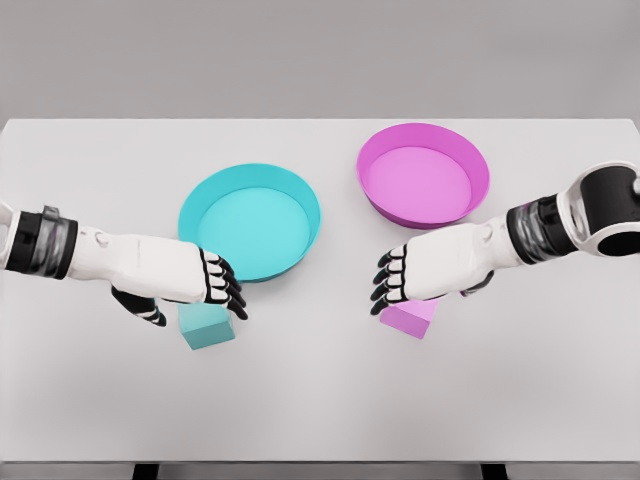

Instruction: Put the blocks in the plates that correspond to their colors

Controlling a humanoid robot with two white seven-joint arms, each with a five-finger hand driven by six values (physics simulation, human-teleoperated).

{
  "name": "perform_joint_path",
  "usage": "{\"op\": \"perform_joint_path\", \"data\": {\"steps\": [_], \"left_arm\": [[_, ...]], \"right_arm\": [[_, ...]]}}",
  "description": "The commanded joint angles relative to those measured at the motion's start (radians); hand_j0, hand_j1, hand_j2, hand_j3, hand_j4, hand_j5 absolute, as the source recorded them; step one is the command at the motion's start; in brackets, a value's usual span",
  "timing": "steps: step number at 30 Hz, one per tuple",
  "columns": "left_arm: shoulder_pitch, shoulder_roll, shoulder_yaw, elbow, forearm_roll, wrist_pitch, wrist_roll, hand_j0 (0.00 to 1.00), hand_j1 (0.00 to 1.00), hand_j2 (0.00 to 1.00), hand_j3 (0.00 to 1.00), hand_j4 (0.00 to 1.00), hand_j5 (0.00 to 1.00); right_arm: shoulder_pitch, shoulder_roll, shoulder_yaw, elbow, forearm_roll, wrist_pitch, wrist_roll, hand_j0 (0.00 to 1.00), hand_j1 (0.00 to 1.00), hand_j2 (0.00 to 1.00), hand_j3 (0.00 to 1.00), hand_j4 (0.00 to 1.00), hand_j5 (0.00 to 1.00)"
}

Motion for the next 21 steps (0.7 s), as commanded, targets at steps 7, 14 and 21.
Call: {"op": "perform_joint_path", "data": {"steps": [7,14,21], "left_arm": [[0.006,-0.001,0.003,0.002,-0.014,0.002,0.000,0.92,0.92,0.92,0.92,0.92,0.92],[0.054,-0.015,0.052,0.005,-0.021,0.002,0.000,0.92,0.92,0.92,0.92,0.92,0.92],[0.057,-0.026,0.063,0.014,-0.050,0.002,0.000,0.92,0.92,0.92,0.92,0.92,0.92]], "right_arm": [[0.000,0.021,0.000,0.004,0.012,0.002,0.000,1.00,1.00,1.00,1.00,1.00,1.00],[0.000,0.034,0.003,0.004,0.013,0.002,0.000,1.00,1.00,1.00,1.00,1.00,1.00],[0.000,0.041,0.038,0.005,0.049,0.002,0.000,1.00,1.00,1.00,1.00,1.00,1.00]]}}
